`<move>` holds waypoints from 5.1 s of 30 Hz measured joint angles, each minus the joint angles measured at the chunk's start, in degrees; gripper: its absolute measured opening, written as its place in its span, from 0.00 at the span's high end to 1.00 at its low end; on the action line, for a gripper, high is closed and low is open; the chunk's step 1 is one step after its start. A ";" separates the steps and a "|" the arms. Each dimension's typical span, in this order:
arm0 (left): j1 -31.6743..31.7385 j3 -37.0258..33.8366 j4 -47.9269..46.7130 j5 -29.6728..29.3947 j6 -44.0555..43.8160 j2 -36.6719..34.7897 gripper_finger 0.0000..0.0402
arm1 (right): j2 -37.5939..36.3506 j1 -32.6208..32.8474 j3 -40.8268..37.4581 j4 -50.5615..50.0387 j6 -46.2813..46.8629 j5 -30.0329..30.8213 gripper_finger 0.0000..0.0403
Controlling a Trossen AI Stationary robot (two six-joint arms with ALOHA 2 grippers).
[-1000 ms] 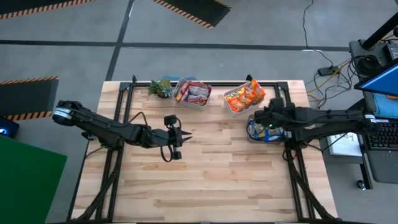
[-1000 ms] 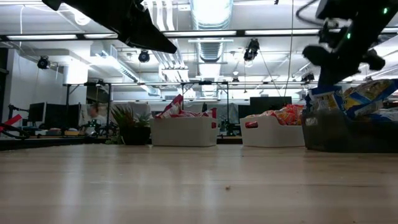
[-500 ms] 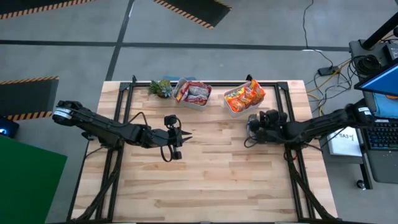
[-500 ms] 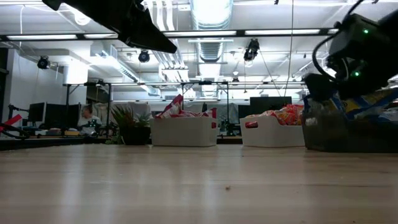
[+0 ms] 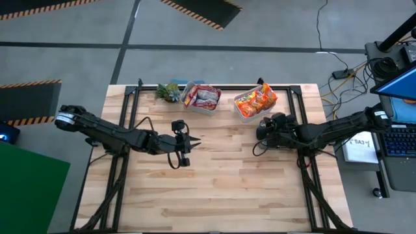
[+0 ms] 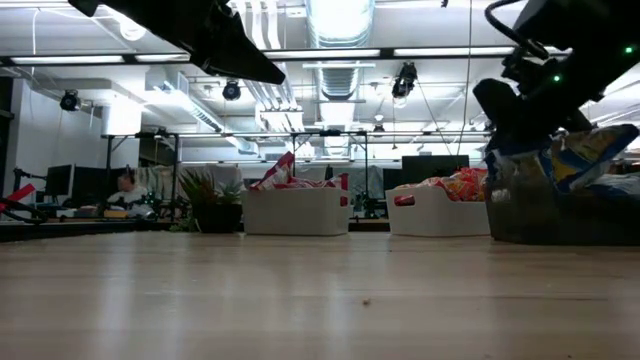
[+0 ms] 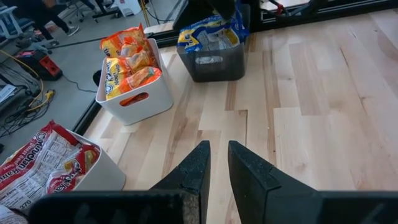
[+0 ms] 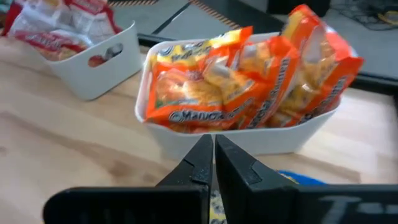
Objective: Sort Maruchan noodles
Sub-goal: Put the blue noodle pack into the black bin, then return to Home Position
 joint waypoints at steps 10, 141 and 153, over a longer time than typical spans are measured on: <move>0.00 0.01 -0.13 -0.01 -0.20 -0.02 0.90 | 0.55 4.90 -5.87 -4.54 14.31 3.71 0.98; 3.23 -43.85 13.38 -7.76 -0.61 -61.17 0.90 | -49.96 8.28 -26.84 33.99 -57.65 -14.16 0.98; 3.23 -43.43 13.25 -11.91 -1.29 -60.63 0.90 | -49.55 8.28 -26.86 33.42 -59.11 -14.05 0.98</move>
